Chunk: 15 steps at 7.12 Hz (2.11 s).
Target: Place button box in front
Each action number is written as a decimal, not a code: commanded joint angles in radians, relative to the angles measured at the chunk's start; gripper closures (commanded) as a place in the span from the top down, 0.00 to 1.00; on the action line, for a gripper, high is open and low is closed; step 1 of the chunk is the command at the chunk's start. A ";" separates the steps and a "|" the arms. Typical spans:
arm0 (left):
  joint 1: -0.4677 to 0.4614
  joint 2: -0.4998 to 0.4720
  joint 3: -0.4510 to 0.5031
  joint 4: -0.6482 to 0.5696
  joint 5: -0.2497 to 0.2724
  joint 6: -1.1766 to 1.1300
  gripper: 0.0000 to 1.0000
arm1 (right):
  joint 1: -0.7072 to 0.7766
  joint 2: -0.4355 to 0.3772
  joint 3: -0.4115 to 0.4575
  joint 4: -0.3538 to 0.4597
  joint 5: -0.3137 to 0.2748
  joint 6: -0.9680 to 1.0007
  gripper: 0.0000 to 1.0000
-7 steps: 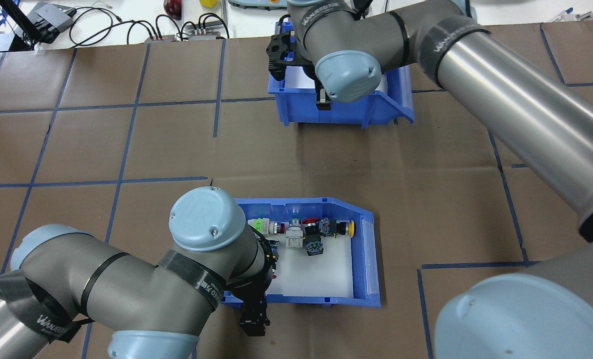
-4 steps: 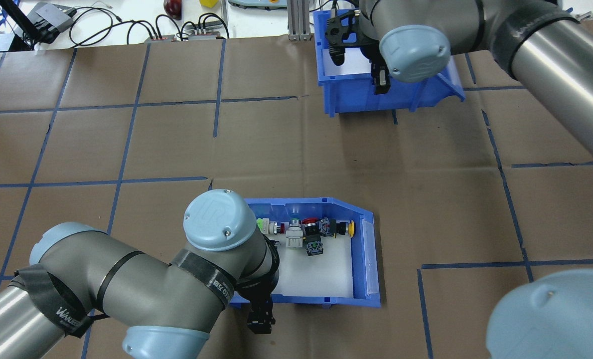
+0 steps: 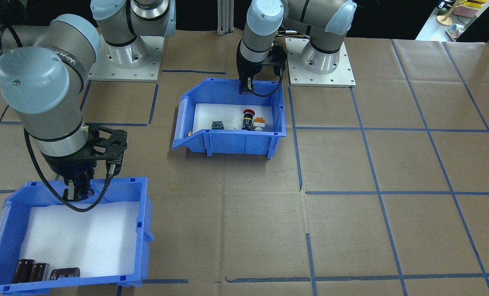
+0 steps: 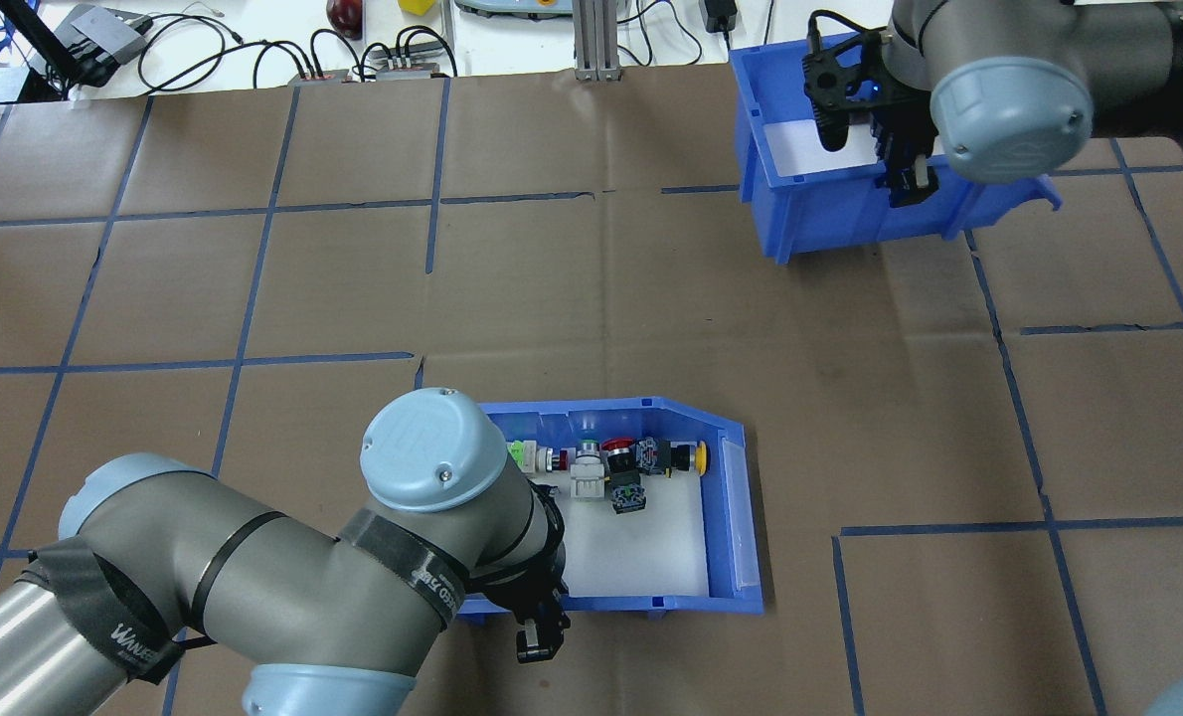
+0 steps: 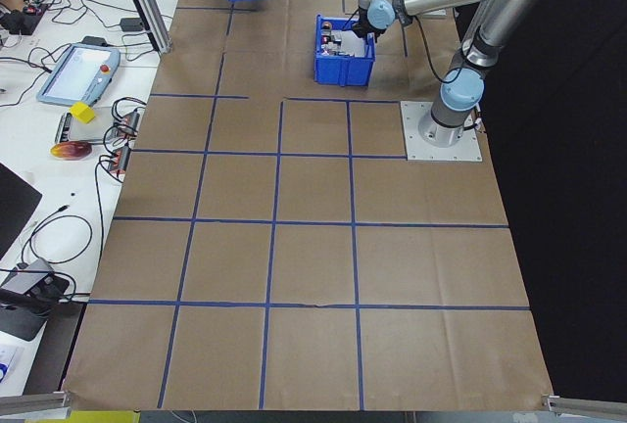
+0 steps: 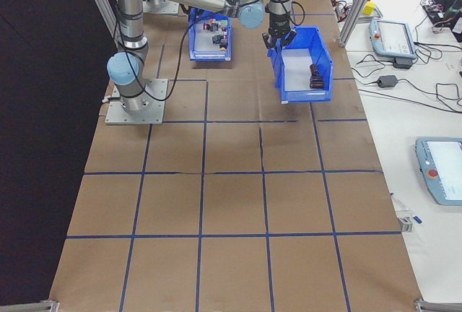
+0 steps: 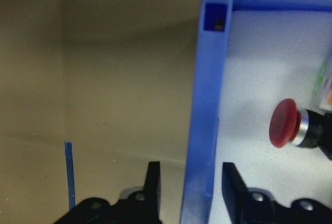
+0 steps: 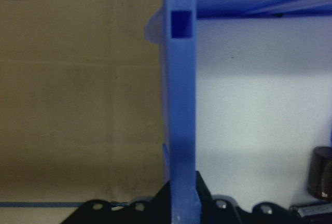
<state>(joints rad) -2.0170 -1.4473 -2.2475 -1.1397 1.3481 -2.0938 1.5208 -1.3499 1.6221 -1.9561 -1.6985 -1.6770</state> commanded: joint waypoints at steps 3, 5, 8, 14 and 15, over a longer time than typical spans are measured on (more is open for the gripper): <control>0.050 0.015 0.038 -0.012 0.086 0.140 0.00 | -0.134 -0.240 0.301 -0.018 0.062 -0.107 0.07; 0.163 -0.024 0.077 0.059 0.077 0.254 0.00 | -0.157 -0.332 0.398 -0.020 0.082 -0.147 0.08; 0.218 -0.216 0.353 0.097 0.075 0.302 0.00 | -0.163 -0.413 0.484 -0.027 0.076 -0.139 0.08; 0.199 -0.608 0.700 0.133 0.075 0.291 0.01 | -0.168 -0.413 0.492 -0.027 0.066 -0.136 0.09; 0.198 -0.604 0.700 0.133 0.075 0.293 0.04 | -0.166 -0.414 0.496 -0.026 0.066 -0.132 0.09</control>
<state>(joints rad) -1.8171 -2.0418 -1.5534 -1.0120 1.4244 -1.7998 1.3544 -1.7635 2.1152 -1.9831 -1.6319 -1.8126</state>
